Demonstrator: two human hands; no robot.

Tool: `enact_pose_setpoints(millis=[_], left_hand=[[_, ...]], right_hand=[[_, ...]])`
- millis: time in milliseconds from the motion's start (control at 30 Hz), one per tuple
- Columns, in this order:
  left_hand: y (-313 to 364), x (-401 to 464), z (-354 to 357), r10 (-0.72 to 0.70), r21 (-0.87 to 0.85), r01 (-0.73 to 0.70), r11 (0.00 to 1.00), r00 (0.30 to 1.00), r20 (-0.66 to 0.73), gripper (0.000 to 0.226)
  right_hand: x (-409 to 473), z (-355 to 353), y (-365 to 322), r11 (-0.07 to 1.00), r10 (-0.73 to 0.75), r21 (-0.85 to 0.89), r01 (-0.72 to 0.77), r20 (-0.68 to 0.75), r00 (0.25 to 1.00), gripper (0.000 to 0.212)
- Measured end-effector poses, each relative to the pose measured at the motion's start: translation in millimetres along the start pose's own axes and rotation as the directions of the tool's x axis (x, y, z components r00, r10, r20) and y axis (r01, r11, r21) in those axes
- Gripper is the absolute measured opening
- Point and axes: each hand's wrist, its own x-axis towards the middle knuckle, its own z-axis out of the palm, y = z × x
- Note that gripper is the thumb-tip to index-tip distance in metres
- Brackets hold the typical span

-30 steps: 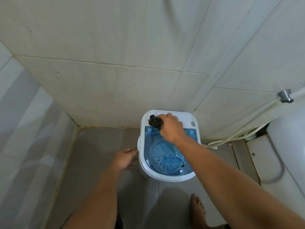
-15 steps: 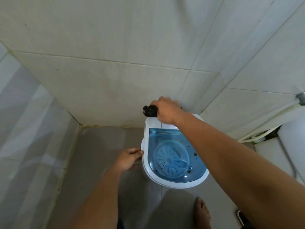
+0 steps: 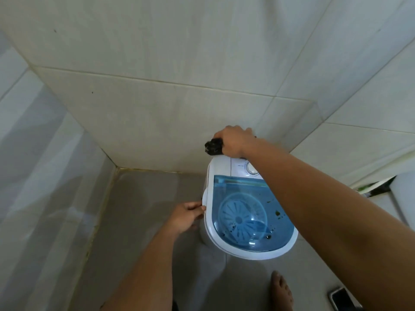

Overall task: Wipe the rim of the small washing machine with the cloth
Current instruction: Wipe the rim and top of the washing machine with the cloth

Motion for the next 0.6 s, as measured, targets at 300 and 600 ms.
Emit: enact_pose_setpoints(millis=[300, 600], left_hand=[[-1, 3, 1, -0.015, 0.001, 0.015, 1.0, 1.0, -0.009, 0.008], [-3, 3, -1, -0.009, 0.003, 0.009, 1.0, 1.0, 0.003, 0.015]], right_hand=[[-29, 16, -56, 0.957, -0.248, -0.027, 0.289, 0.436, 0.865, 0.041], [-23, 23, -11, 0.967, -0.138, -0.213, 0.137, 0.008, 0.99, 0.05]])
